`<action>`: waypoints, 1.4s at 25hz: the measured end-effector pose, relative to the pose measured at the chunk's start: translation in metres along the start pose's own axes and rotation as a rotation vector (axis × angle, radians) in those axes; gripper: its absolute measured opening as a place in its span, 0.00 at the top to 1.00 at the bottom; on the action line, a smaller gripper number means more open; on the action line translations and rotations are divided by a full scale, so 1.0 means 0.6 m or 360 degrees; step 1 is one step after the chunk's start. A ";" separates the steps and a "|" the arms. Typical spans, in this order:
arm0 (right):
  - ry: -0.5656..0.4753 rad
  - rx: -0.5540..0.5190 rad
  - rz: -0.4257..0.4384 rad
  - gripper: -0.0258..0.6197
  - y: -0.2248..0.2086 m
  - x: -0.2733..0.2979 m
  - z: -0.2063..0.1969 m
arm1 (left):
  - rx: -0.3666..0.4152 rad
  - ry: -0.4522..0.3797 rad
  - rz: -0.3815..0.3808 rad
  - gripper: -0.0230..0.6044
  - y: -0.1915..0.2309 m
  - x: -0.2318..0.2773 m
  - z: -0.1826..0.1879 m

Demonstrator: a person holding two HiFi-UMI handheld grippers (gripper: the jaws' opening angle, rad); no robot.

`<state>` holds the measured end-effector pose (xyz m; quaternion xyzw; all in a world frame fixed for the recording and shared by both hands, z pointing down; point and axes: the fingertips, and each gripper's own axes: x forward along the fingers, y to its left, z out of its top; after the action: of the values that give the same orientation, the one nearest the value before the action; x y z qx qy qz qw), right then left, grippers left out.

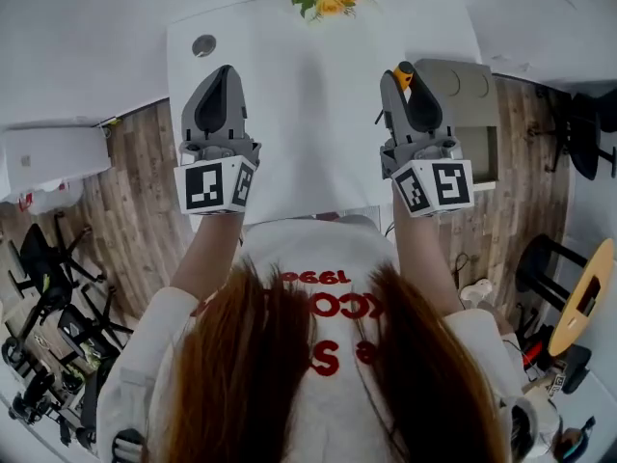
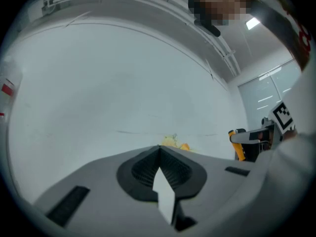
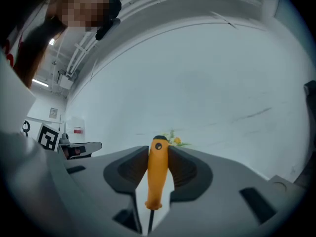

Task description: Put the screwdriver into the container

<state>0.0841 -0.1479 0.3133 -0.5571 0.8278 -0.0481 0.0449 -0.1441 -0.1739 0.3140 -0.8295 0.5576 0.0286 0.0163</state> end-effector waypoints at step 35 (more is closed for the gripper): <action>0.0332 0.0231 -0.1037 0.77 -0.344 -0.339 -0.160 | -0.0093 0.0270 -0.0809 0.95 -0.389 0.122 -0.111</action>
<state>0.3377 -0.0339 0.4396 -0.7796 0.6010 -0.1752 -0.0183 0.1017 -0.1572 0.3747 -0.9424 0.3298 -0.0299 -0.0478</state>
